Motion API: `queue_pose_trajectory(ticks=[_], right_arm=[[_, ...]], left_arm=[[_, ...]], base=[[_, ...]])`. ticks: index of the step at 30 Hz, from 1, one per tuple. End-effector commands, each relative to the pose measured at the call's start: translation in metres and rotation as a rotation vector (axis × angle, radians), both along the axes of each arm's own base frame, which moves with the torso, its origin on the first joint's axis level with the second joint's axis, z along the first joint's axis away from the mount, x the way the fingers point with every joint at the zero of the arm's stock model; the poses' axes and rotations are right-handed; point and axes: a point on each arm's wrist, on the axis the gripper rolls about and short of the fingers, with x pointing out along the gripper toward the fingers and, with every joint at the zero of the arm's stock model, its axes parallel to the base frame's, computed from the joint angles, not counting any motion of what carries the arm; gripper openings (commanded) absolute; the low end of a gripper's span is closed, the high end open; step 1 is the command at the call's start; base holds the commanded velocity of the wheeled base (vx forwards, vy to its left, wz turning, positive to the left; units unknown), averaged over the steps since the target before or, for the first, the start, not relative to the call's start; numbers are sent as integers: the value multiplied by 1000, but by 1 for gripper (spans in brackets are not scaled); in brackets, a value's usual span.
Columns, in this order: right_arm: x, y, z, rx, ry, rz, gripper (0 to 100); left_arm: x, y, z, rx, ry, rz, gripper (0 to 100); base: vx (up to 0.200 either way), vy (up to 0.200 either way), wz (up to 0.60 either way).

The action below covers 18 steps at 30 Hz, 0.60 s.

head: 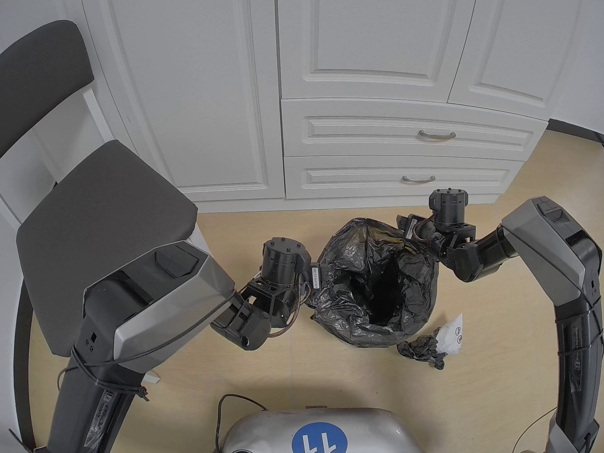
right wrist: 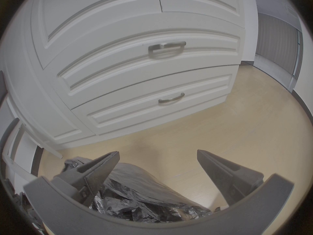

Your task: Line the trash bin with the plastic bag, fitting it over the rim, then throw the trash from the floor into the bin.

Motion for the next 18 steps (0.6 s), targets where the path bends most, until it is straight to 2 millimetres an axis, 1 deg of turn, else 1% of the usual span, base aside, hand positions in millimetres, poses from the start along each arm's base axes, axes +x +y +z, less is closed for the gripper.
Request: queue_pose_trajectory(ticks=[1,2,4,6,7,8,9,11,12,14,17,18], right_arm=[[-17,3,30,7,-37,15,100],[-17,3,30,7,-37,15,100],[-37,7,44,-4,-30,47,100],[-52,12,47,-23,-1,75,100],[-58,14,45,-48,17,94,100],[-58,14,45,-48,17,94,100],[-64,14,34,-109,59,123,100],[-64,13,26,-148,80,134,100],[-59,11,16,-170,101,133,100],[-55,9,6,-179,121,128,100],[-50,5,1,-181,129,117,100],[-46,2,-5,-184,143,109,100]], left_arm=[[10,6,-7,6,4,26,100],[10,6,-7,6,4,26,100],[13,6,-9,2,1,31,100],[14,6,-8,1,-2,34,100],[14,6,-8,1,-2,33,100],[14,6,-8,1,-2,33,100],[14,7,-9,1,-1,34,100],[14,7,-8,-1,-2,35,100],[14,7,-8,0,-2,36,100],[13,7,-8,-1,-5,39,100],[12,6,-8,0,-9,41,100],[12,5,-8,-1,-10,40,100]], base=[[0,0,0],[0,0,0],[0,0,0],[0,0,0],[0,0,0],[0,0,0],[0,0,0],[0,0,0],[0,0,0],[0,0,0],[0,0,0],[0,0,0]])
